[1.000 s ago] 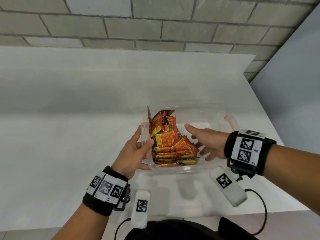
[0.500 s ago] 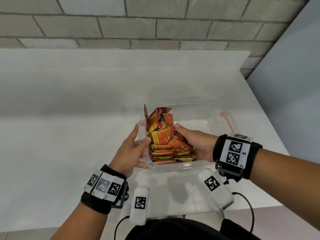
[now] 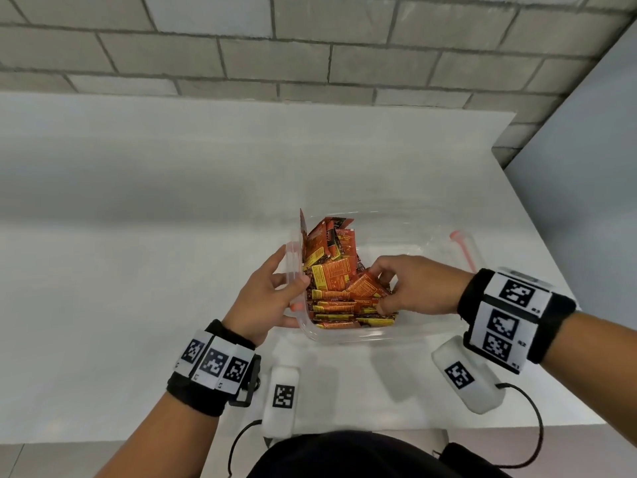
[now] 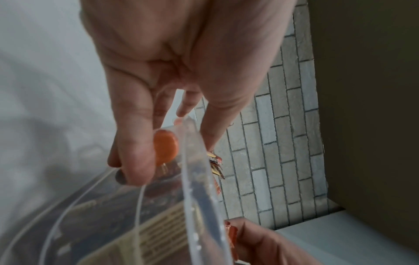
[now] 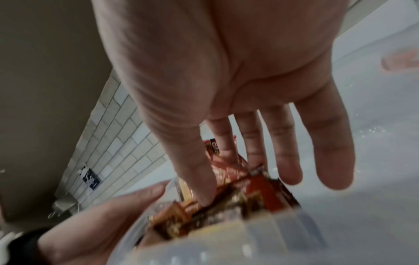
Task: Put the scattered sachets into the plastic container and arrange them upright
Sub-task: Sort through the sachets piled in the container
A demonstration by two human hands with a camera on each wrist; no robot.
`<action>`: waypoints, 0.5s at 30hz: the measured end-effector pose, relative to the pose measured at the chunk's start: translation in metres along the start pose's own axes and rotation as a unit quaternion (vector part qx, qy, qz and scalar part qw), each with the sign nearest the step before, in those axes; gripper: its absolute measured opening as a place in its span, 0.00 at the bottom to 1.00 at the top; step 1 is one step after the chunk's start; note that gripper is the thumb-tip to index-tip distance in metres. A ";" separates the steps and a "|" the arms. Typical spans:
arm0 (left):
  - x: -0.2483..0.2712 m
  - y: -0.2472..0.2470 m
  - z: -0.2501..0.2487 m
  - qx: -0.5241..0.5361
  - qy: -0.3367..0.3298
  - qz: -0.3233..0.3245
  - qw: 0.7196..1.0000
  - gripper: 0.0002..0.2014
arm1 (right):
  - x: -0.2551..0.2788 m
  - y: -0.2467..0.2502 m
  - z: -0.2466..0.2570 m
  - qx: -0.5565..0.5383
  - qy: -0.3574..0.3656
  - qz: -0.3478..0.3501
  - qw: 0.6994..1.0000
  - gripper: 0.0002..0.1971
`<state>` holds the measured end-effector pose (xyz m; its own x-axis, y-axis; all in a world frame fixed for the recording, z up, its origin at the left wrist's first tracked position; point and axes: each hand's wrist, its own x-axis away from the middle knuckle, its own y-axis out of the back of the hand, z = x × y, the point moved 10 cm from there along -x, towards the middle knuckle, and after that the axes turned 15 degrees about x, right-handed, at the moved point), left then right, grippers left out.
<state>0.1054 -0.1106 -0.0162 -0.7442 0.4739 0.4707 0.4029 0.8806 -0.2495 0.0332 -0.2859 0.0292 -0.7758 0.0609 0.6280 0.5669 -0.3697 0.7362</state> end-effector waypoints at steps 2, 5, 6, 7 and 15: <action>-0.001 0.000 0.001 0.005 -0.003 -0.001 1.000 0.31 | -0.002 -0.007 0.005 -0.002 0.024 0.004 1.000 0.27; -0.001 0.000 0.002 0.010 -0.002 0.000 1.000 0.31 | -0.001 -0.009 0.010 -0.010 0.053 0.007 0.999 0.30; -0.001 0.001 0.002 0.011 -0.002 -0.001 1.000 0.32 | -0.002 -0.008 0.010 -0.004 0.055 0.007 0.998 0.31; -0.001 0.002 0.002 0.013 -0.002 -0.002 1.000 0.32 | -0.004 -0.008 0.009 0.007 0.053 0.004 0.999 0.30; -0.002 0.002 0.004 0.017 0.003 0.000 1.000 0.33 | -0.008 -0.016 0.009 0.046 0.060 -0.006 0.997 0.28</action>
<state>0.1050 -0.1101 -0.0209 -0.7405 0.4741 0.4764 0.3849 0.8802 -0.2777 0.0330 -0.2724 0.0144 -0.8068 -0.0486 0.5888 0.5764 -0.2836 0.7664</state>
